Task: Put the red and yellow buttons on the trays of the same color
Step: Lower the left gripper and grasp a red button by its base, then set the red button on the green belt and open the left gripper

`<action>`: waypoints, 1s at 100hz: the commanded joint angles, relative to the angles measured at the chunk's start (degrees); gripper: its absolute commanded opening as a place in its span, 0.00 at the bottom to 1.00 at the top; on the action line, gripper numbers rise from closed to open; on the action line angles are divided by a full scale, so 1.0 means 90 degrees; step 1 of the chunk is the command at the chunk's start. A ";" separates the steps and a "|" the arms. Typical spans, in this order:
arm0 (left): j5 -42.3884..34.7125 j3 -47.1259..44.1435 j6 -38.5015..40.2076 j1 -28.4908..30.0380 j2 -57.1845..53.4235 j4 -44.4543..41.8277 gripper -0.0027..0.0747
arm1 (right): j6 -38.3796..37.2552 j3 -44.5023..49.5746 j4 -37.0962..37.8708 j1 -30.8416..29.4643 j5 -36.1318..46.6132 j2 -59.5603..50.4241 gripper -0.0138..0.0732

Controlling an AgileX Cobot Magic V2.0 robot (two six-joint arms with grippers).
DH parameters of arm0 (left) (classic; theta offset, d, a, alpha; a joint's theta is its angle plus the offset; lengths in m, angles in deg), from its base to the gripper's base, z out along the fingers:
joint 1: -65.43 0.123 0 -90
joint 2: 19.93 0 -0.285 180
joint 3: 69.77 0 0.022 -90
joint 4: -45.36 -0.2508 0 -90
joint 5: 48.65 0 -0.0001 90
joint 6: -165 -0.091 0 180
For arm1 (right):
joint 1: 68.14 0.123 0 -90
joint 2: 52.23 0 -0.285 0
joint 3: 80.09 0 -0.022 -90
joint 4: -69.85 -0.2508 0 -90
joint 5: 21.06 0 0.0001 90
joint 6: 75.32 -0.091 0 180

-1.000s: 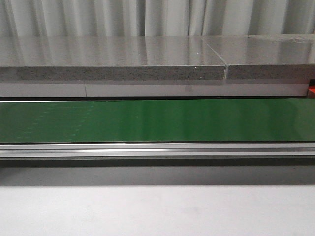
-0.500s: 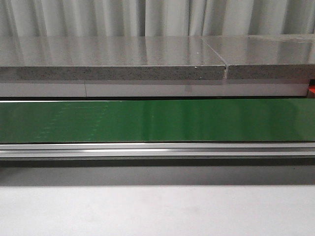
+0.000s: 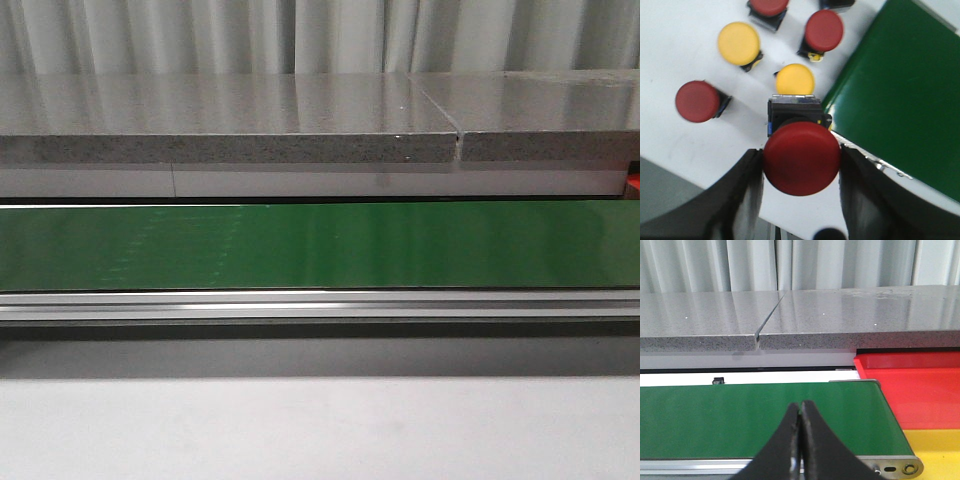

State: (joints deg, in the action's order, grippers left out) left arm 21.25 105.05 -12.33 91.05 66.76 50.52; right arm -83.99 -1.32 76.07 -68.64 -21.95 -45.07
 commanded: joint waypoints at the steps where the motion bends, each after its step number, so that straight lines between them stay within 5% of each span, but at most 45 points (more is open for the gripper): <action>1: -0.0036 0.0482 -0.0033 -0.0365 -0.0111 0.0082 0.30 | 0.0011 -0.0090 0.0007 0.0021 0.0528 -0.0064 0.08; 43: 0.0162 0.1196 -0.0033 -0.1534 0.1040 0.0068 0.30 | 0.0011 -0.0090 0.0007 0.0021 0.0528 -0.0064 0.08; 91: 0.0000 0.1196 -0.0033 -0.1662 0.1479 0.0028 0.31 | 0.0011 -0.0090 0.0007 0.0021 0.0528 -0.0064 0.08; 100: -0.0117 0.1211 -0.0033 -0.1662 0.1479 0.0028 0.39 | 0.0011 -0.0090 0.0007 0.0021 0.0528 -0.0064 0.08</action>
State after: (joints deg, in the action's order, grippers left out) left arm 21.70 114.00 -12.61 76.56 82.31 50.26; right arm -83.99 -1.32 76.07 -68.64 -21.95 -45.07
